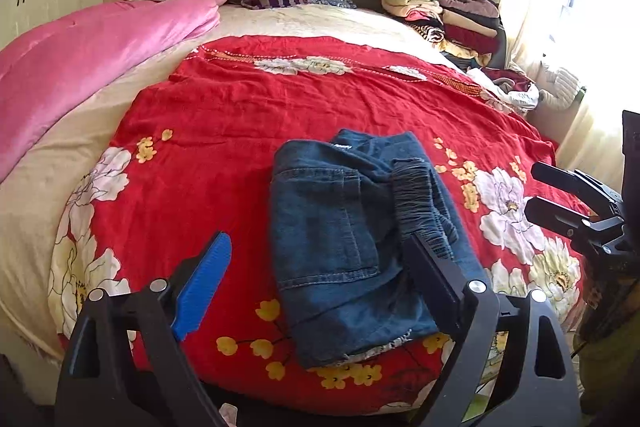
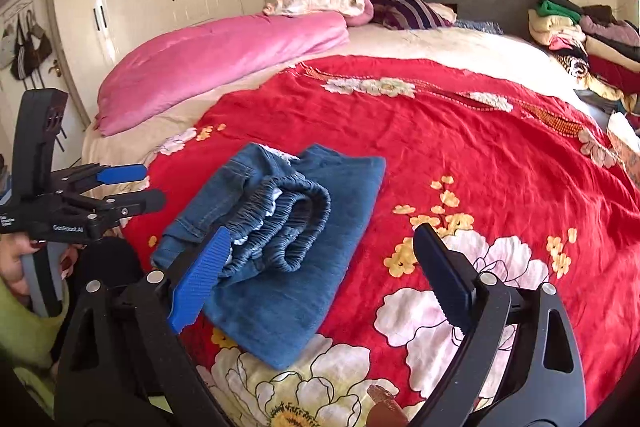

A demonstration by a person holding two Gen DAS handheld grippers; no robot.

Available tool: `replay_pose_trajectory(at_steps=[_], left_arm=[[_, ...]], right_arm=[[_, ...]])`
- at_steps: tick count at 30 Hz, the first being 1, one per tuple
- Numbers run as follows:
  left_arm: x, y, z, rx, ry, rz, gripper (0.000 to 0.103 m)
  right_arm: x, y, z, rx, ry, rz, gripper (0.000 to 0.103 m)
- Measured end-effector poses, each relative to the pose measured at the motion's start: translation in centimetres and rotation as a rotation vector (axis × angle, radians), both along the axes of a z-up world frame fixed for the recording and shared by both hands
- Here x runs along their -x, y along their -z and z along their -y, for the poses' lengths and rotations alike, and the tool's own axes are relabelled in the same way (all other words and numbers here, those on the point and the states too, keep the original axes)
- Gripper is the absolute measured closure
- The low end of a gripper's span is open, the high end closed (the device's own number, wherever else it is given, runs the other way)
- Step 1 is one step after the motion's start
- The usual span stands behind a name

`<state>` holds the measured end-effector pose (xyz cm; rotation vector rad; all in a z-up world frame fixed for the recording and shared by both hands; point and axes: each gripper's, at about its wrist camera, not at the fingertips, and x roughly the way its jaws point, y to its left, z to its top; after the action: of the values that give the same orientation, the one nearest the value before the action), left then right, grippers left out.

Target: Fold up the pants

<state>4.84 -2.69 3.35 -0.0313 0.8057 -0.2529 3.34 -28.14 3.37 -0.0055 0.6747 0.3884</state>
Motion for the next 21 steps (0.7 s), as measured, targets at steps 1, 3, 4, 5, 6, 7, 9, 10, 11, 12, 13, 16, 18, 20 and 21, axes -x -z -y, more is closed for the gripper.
replay_pose_trajectory(at_steps=[1,3,4,5,6,7,9,10,11,12,13,16,18,20,21], left_arm=[[-0.2,0.3,-0.1,-0.001,-0.004,-0.004,0.013],[-0.5,0.7,-0.1,-0.004,-0.013,-0.013,0.010],[-0.6,0.9,-0.2,-0.004,-0.015,-0.018,0.010],[-0.8,1.3,-0.2,-0.002,-0.018,-0.024,0.010],[-1.0,1.5,-0.3,-0.003,-0.022,-0.029,0.010],[-1.1,1.8,-0.3,-0.002,-0.025,-0.033,0.010],[-1.6,2.4,-0.5,0.004,-0.033,-0.047,0.010],[-1.7,2.6,-0.6,0.005,-0.037,-0.051,0.010],[-1.9,2.8,-0.7,0.011,-0.041,-0.057,0.010],[-2.1,3.1,-0.8,0.017,-0.043,-0.061,0.010],[-2.3,3.3,-0.8,0.018,-0.047,-0.064,0.010],[-3.2,4.3,-0.9,0.027,-0.057,-0.084,0.010],[-3.8,4.9,-0.9,0.032,-0.057,-0.099,0.010],[-4.4,5.5,-0.8,0.038,-0.057,-0.113,0.010],[-4.6,5.8,-0.8,0.039,-0.056,-0.123,0.010]], right_arm=[[-0.3,0.3,0.0,0.002,0.003,-0.009,0.016],[-0.7,0.7,-0.1,0.003,0.015,-0.021,0.016],[-1.1,1.1,-0.1,0.000,0.023,-0.037,0.016],[-1.3,1.3,-0.1,-0.003,0.027,-0.049,0.016],[-1.6,1.5,-0.1,-0.006,0.033,-0.061,0.016],[-2.0,1.9,-0.1,-0.008,0.040,-0.076,0.016],[-2.4,2.4,0.0,-0.014,0.054,-0.093,0.016],[-2.8,2.7,0.1,-0.024,0.062,-0.108,0.016],[-3.1,2.9,0.2,-0.033,0.064,-0.120,0.016],[-3.4,3.2,0.3,-0.040,0.066,-0.134,0.016],[-3.8,3.6,0.4,-0.044,0.070,-0.150,0.016],[-4.8,4.5,0.3,-0.042,0.072,-0.183,0.017],[-5.6,5.3,0.2,-0.049,0.070,-0.213,0.022],[-6.3,6.0,0.0,-0.071,0.059,-0.242,0.026],[-6.7,6.4,-0.1,-0.080,0.054,-0.258,0.029]])
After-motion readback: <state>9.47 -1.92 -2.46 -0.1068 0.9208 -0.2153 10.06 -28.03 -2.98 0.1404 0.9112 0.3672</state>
